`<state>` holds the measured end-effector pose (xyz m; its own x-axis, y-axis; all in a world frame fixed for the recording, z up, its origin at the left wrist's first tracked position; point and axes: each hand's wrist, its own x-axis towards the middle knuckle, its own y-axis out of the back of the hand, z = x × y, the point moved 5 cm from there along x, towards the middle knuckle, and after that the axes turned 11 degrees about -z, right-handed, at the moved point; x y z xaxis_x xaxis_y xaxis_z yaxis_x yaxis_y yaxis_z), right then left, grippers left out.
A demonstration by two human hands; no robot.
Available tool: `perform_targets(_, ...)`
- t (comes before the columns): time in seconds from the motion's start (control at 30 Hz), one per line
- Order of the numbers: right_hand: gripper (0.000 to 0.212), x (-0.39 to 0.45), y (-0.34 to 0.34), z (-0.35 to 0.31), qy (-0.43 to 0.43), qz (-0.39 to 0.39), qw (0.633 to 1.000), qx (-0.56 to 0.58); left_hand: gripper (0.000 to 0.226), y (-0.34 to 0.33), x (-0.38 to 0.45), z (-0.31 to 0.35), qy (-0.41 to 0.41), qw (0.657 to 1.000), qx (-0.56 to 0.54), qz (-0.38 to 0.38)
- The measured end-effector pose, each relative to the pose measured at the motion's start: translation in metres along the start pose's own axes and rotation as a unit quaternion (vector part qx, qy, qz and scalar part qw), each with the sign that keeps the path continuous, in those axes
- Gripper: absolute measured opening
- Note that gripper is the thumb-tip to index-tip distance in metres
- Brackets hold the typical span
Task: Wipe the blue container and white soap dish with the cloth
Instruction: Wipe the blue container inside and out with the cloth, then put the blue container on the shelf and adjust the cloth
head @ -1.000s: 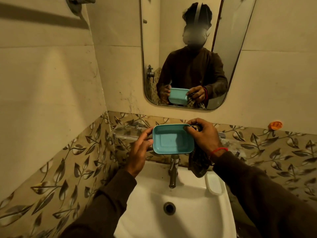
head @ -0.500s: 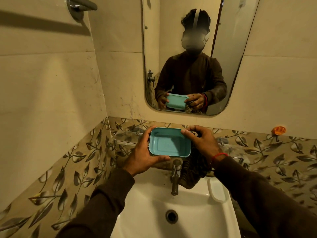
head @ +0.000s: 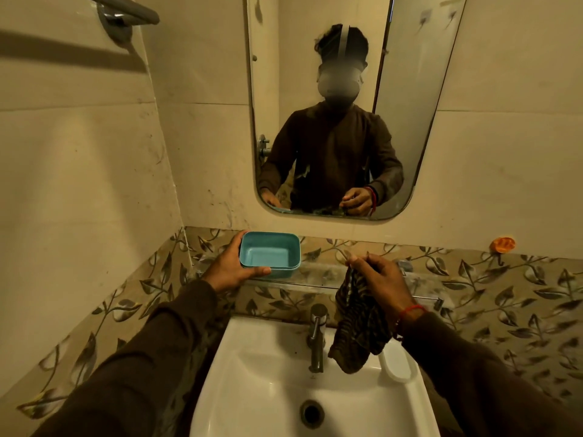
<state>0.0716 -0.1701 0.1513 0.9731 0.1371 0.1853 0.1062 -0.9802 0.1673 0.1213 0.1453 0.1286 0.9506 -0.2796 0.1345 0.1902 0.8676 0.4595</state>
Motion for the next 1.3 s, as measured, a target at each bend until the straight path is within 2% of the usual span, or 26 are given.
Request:
perform_targets(0.23,0.020,-0.004,0.005,0.008,-0.036,-0.010,0.999,-0.011,0.084,0.002,0.017,-0.016,0.027,0.999,0.011,-0.042)
perform_targets(0.53,0.023,-0.004,0.004,0.004,-0.033,0.008,0.999,0.000,0.074,0.003,0.029,-0.017,0.073,0.994,0.007,-0.082)
perform_targets(0.7,0.034,-0.008,0.000,0.004,-0.065,0.016,0.996,0.064,0.083,0.000,0.023,-0.007,0.097,0.989,0.017,-0.113)
perform_targets(0.73,0.036,-0.009,0.000,0.005,-0.077,0.020,0.993,0.092,0.092,0.000,0.019,-0.001,0.104,0.989,0.050,-0.098)
perform_targets(0.77,0.037,-0.011,-0.001,0.006,-0.089,0.021,0.987,0.132,0.100,0.002,0.014,0.005,0.111,0.987,0.106,-0.052)
perform_targets(0.8,0.036,-0.013,-0.002,0.006,-0.099,0.020,0.979,0.175,0.101,0.003,0.004,0.012,0.104,0.981,0.161,0.025)
perform_targets(0.83,0.035,-0.015,-0.004,0.007,-0.103,0.023,0.971,0.214,0.092,-0.002,-0.009,0.023,0.065,0.974,0.183,0.119)
perform_targets(0.87,0.032,-0.016,-0.006,0.007,-0.104,0.028,0.965,0.240,0.077,-0.015,-0.027,0.033,0.002,0.968,0.155,0.198)
perform_targets(0.9,0.029,-0.018,-0.009,0.007,-0.101,0.033,0.959,0.262,0.060,-0.035,-0.044,0.039,-0.060,0.965,0.096,0.235)
perform_targets(0.93,0.026,-0.020,-0.013,0.006,-0.098,0.035,0.954,0.281,0.048,-0.059,-0.059,0.041,-0.096,0.967,0.040,0.231)
perform_targets(0.97,0.025,-0.021,-0.020,0.002,-0.093,0.032,0.949,0.301,0.043,-0.085,-0.070,0.041,-0.092,0.977,-0.008,0.192)
perform_targets(1.03,0.028,-0.024,-0.033,-0.005,-0.086,0.020,0.936,0.340,0.055,-0.138,-0.082,0.037,0.009,0.988,-0.142,0.063)
perform_targets(1.07,0.030,-0.026,-0.040,-0.008,-0.087,0.007,0.929,0.359,0.065,-0.160,-0.084,0.035,0.074,0.968,-0.239,0.008)
perform_targets(1.13,0.028,-0.029,-0.051,-0.013,-0.084,-0.029,0.915,0.393,0.076,-0.190,-0.081,0.035,0.156,0.884,-0.435,-0.077)
perform_targets(1.17,0.027,-0.031,-0.054,-0.014,-0.080,-0.046,0.913,0.396,0.077,-0.196,-0.077,0.039,0.150,0.838,-0.516,-0.095)
perform_targets(1.2,0.026,-0.032,-0.055,-0.015,-0.073,-0.057,0.916,0.389,0.074,-0.196,-0.072,0.043,0.130,0.806,-0.570,-0.094)
perform_targets(1.23,0.024,-0.034,-0.053,-0.015,-0.064,-0.062,0.923,0.375,0.069,-0.193,-0.068,0.047,0.112,0.788,-0.601,-0.079)
perform_targets(1.3,0.024,-0.038,-0.046,-0.014,-0.036,-0.052,0.945,0.321,0.061,-0.189,-0.062,0.051,0.093,0.791,-0.602,-0.054)
